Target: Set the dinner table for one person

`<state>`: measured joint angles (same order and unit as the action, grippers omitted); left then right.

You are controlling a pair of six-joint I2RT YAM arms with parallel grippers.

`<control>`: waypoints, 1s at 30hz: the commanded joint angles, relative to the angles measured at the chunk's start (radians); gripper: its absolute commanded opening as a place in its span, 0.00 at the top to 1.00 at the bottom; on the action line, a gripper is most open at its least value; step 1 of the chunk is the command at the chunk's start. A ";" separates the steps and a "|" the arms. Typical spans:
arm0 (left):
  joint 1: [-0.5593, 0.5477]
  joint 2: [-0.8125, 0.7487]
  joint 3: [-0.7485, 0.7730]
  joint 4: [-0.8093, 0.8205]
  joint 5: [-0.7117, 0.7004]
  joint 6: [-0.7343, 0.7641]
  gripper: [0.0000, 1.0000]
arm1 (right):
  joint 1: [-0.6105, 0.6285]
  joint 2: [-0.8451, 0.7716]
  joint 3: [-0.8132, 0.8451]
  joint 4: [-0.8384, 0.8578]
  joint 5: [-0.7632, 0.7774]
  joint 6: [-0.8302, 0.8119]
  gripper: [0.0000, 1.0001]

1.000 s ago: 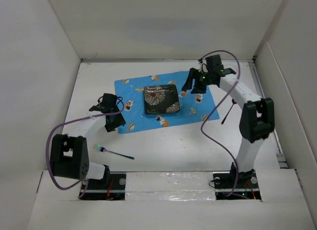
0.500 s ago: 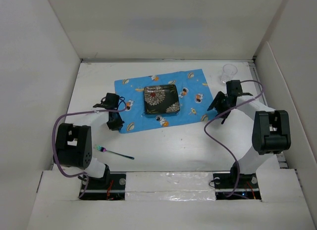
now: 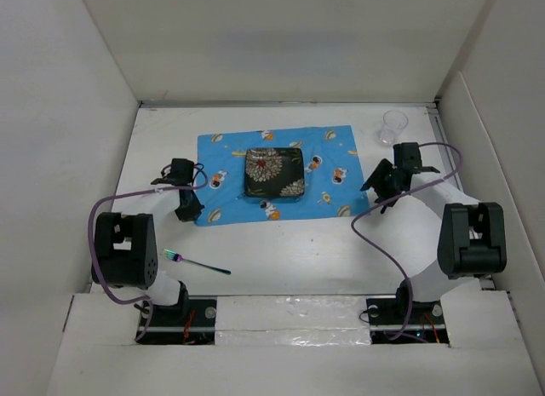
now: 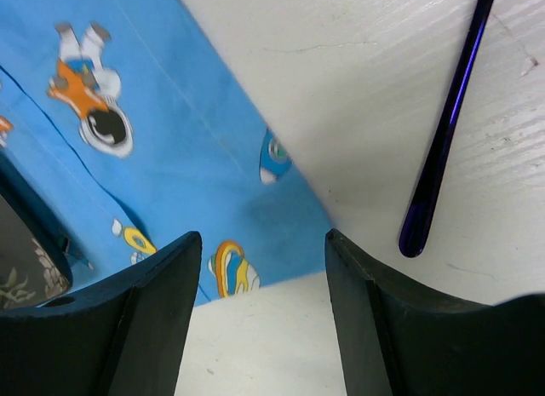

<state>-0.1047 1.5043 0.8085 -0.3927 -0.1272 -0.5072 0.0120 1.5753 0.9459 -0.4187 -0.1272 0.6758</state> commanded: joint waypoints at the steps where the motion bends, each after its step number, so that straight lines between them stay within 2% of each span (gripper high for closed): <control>1: 0.097 -0.001 0.021 -0.023 -0.020 0.053 1.00 | -0.009 -0.083 -0.027 0.055 0.000 0.022 0.36; 4: 0.082 -0.012 0.041 -0.035 -0.012 0.072 1.00 | -0.009 -0.141 -0.015 0.072 0.006 0.024 0.42; 5: 0.073 -0.021 0.049 -0.043 -0.017 0.068 0.97 | -0.009 -0.141 0.034 0.063 0.017 0.019 0.51; 6: 0.073 -0.024 0.055 -0.049 -0.012 0.062 0.81 | -0.009 -0.130 0.068 0.043 0.027 0.013 0.60; 7: 0.073 -0.032 0.064 -0.057 -0.005 0.061 0.71 | -0.009 -0.123 0.098 0.035 0.052 0.004 0.71; 8: 0.073 -0.050 0.069 -0.060 0.017 0.061 0.62 | -0.009 -0.115 0.163 0.028 0.067 0.002 0.93; 9: 0.073 -0.062 0.073 -0.064 0.020 0.059 0.49 | -0.009 -0.103 0.201 0.012 0.077 -0.001 1.00; 12: 0.073 -0.125 0.109 -0.080 0.032 0.058 0.42 | -0.018 -0.045 0.347 -0.005 0.159 -0.018 1.00; 15: 0.063 -0.196 0.185 -0.083 0.060 0.056 0.42 | -0.053 0.047 0.460 -0.021 0.259 -0.038 0.98; 16: 0.063 -0.213 0.231 -0.071 0.078 0.055 0.43 | -0.053 0.075 0.544 -0.032 0.320 -0.041 0.92; 17: 0.063 -0.252 0.250 -0.061 0.119 0.055 0.45 | -0.079 0.139 0.588 -0.048 0.346 -0.044 0.73; 20: 0.063 -0.320 0.311 -0.017 0.205 0.059 0.62 | -0.121 0.286 0.764 -0.129 0.405 -0.045 0.53; 23: 0.063 -0.372 0.348 -0.011 0.260 0.074 1.00 | -0.147 0.411 0.927 -0.190 0.429 -0.068 0.44; 24: 0.063 -0.372 0.351 -0.011 0.261 0.084 1.00 | -0.147 0.437 0.927 -0.201 0.429 -0.068 0.44; 25: 0.063 -0.395 0.357 -0.015 0.286 0.108 1.00 | -0.165 0.509 1.005 -0.225 0.426 -0.071 0.43; 29: 0.043 -0.400 0.368 0.017 0.360 0.124 1.00 | -0.165 0.583 1.079 -0.230 0.413 -0.088 0.43; 30: 0.043 -0.395 0.370 0.031 0.392 0.124 0.94 | -0.165 0.600 1.091 -0.227 0.394 -0.100 0.43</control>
<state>-0.0479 1.1095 1.1473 -0.3988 0.1581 -0.4164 -0.1558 2.1578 1.9549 -0.6163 0.2535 0.6102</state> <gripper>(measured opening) 0.047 0.569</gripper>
